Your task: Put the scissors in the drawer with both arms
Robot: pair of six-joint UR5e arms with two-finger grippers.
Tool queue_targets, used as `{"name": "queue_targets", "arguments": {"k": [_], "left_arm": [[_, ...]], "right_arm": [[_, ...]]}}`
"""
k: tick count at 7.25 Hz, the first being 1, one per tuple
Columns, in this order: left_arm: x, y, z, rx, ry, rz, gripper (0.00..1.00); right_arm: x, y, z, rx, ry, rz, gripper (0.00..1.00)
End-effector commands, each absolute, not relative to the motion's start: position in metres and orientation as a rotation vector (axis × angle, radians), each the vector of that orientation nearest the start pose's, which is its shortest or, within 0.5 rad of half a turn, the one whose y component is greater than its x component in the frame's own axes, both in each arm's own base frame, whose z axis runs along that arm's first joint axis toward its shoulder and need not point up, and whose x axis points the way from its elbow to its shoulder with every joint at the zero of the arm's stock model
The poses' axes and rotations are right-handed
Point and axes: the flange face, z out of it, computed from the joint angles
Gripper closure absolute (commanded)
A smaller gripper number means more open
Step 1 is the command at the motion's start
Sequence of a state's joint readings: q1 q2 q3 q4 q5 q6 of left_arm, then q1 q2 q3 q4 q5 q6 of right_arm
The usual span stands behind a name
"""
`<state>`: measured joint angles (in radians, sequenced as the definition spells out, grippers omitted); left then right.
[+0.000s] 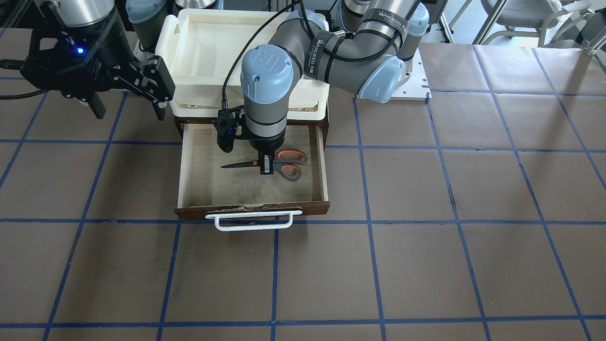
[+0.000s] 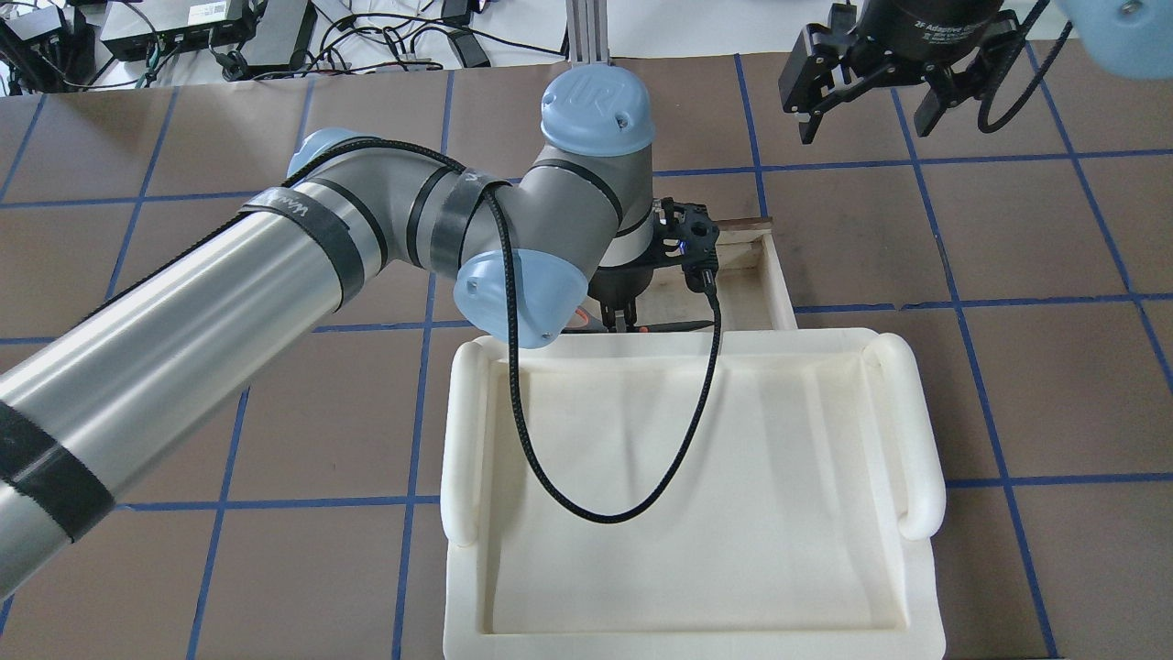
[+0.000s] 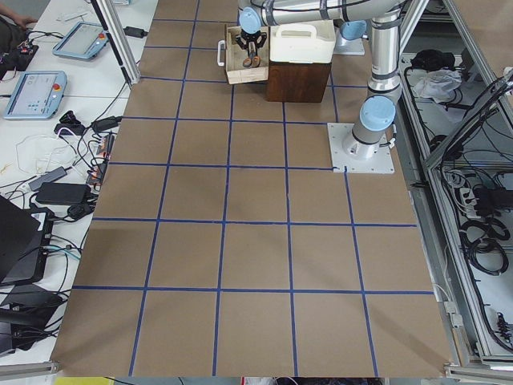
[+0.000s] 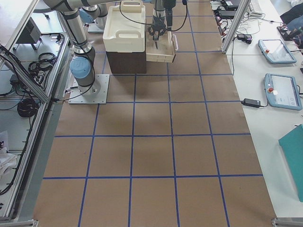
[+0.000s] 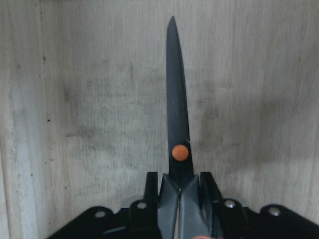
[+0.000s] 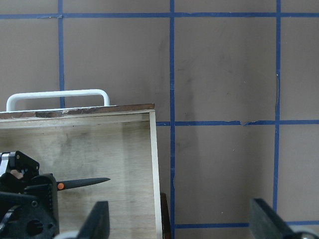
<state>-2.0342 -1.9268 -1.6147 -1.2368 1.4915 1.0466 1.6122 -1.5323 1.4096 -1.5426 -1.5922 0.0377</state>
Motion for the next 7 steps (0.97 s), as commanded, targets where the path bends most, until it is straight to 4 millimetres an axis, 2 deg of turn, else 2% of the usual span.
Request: {"name": "queue_targets", "arguments": {"k": [1, 2, 3, 4, 5, 7], "left_arm": [[-0.398, -0.474, 0.299, 2.223, 2.356, 0.074, 0.80], [-0.398, -0.475, 0.299, 2.224, 2.353, 0.072, 0.54], [-0.398, -0.475, 0.301, 2.222, 2.354, 0.058, 0.46], [-0.398, -0.476, 0.309, 2.220, 2.350, 0.036, 0.44], [-0.397, -0.476, 0.326, 2.213, 2.347, -0.012, 0.43], [-0.381, -0.481, 0.362, 2.163, 2.384, -0.078, 0.47]], "right_arm": [[0.152, -0.508, 0.546, -0.006, 3.156, -0.151, 0.00], [0.152, -0.508, 0.546, -0.006, 3.156, -0.151, 0.00], [0.152, -0.508, 0.546, -0.006, 3.156, -0.151, 0.00], [0.152, -0.508, 0.546, -0.008, 3.157, -0.152, 0.00], [0.152, -0.508, 0.546, -0.010, 3.157, -0.154, 0.00], [0.152, -0.508, 0.546, -0.008, 3.157, -0.152, 0.00]]}}
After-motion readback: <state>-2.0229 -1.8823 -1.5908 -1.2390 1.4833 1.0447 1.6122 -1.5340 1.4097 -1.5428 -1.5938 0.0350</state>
